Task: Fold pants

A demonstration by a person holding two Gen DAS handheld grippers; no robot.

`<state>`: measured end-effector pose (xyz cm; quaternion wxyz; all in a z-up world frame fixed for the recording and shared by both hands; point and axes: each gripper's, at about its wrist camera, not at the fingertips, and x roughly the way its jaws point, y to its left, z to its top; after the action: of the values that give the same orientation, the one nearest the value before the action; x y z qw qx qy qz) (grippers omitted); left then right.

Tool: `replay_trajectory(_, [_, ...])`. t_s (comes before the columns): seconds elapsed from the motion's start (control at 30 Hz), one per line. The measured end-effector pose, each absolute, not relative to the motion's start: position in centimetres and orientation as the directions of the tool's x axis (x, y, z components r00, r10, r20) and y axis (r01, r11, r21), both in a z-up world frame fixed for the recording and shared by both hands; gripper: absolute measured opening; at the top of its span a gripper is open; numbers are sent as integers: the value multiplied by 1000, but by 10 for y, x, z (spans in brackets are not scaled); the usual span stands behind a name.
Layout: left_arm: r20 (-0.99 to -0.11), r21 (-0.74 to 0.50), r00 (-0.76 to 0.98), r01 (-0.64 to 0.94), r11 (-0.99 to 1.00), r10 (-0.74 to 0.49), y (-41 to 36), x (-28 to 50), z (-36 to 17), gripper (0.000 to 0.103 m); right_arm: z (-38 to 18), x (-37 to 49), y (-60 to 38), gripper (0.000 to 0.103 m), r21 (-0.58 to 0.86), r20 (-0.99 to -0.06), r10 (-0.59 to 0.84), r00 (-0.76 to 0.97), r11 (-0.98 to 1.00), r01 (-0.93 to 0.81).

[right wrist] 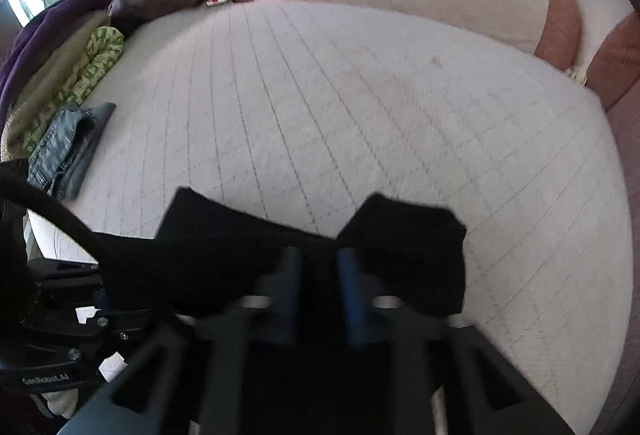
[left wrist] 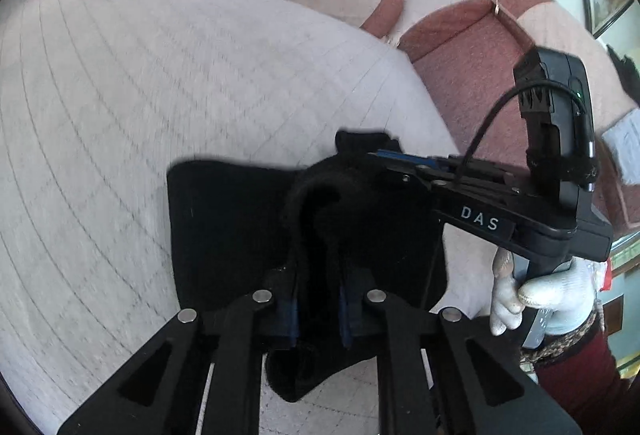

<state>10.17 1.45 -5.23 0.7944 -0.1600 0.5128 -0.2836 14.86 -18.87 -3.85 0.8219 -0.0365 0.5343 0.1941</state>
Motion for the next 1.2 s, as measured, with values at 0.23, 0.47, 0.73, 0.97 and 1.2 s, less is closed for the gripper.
replay_trajectory(0.23, [-733,-580,321,168,797,-600,43,125,-66,13,-29,169,-191,9,274,-857,373,357,915,-298])
replay_trajectory(0.47, [-694,-654,311,103,749,-649,63,117,-82,19,-48,165,-192,26,371,-813,444,377,894,-252])
replay_trajectory(0.73, [-601,-677,437,168,717,-669,83,99,-22,19,7,129,-260,54,448,-696,480,534,871,-199])
replay_trajectory(0.97, [-701,-579,364,211,788,-613,17,118,-46,26,-49,125,-266,54,551,-718,532,450,829,-101])
replay_trajectory(1.2, [-680,-669,328,88,738,-656,35,139,-94,2,-88,141,-268,53,631,-688,573,446,775,-22])
